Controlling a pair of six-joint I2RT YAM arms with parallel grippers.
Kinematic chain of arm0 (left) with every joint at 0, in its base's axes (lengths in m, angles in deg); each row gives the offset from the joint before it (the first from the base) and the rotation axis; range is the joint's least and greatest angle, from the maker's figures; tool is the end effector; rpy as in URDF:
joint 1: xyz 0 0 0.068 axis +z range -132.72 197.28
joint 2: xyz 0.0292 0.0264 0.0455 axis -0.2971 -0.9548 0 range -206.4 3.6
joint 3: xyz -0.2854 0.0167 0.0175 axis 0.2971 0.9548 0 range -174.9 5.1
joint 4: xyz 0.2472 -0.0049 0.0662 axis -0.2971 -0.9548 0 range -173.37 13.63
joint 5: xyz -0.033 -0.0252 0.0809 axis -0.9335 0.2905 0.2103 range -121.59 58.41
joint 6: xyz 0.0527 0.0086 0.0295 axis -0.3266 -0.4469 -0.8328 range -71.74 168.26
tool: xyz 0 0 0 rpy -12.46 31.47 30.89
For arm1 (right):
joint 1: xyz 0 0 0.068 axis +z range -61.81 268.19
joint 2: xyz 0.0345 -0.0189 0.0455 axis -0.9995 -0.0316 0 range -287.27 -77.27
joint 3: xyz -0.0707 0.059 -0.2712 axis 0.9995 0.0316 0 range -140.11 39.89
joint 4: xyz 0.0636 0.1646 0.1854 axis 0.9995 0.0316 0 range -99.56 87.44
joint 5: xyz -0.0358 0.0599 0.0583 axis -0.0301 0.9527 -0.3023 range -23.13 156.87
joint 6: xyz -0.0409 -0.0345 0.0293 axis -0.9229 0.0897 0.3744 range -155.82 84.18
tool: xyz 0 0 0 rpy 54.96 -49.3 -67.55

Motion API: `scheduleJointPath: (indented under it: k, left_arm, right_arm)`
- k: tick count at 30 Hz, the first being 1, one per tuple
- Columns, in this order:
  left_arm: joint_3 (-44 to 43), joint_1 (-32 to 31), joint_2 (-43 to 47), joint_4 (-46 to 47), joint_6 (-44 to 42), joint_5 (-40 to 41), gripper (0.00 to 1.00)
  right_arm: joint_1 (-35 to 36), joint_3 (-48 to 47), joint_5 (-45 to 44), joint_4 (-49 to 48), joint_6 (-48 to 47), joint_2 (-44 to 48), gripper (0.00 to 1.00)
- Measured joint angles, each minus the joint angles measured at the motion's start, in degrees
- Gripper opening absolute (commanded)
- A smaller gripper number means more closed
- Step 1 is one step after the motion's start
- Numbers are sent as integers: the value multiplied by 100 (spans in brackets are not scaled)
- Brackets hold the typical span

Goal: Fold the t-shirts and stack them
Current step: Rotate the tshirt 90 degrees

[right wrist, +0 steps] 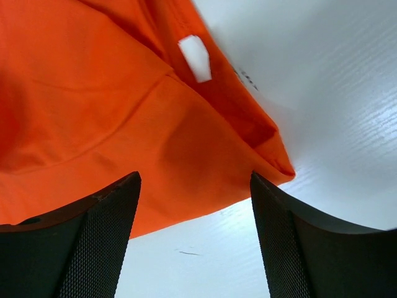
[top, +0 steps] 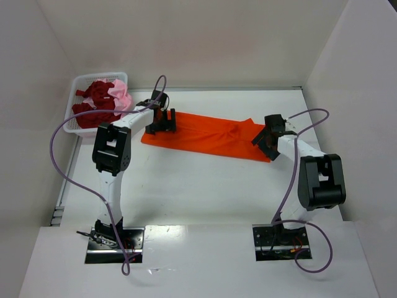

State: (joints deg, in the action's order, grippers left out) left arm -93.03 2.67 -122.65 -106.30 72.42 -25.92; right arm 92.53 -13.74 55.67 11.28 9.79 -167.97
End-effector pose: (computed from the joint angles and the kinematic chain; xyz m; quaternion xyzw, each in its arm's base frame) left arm 0.4722 -0.1186 0.1765 -0.0935 0.9558 -0.0465 0.2750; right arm 0.3132 0.0148 0.1946 0.3623 0.8856 0.0311 0.2889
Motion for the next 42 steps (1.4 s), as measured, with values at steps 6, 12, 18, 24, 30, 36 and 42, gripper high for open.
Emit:
scheduleJointPath:
  k: [6,12,18,24,30,36,42]
  left_arm:
    - [-2,26,0,-2,2,-79,100]
    - [-2,28,0,-2,0,-105,100]
    - [-7,28,0,7,2,-109,100]
    - [-11,39,-2,2,2,-114,100]
    - [-28,94,-7,2,9,-221,100]
    - [-68,118,-22,0,9,-302,100]
    - [-76,131,-26,-2,9,-337,100]
  right_arm:
    - [0,81,-74,35,-4,-190,72]
    - [0,70,-192,22,-35,-448,45]
    - [0,-9,-321,46,-20,-568,6]
    - [0,-39,-343,138,127,-579,1]
    - [0,39,-334,542,297,-380,6]
    - [0,328,-251,815,411,-7,28]
    - [0,459,-212,916,387,520,62]
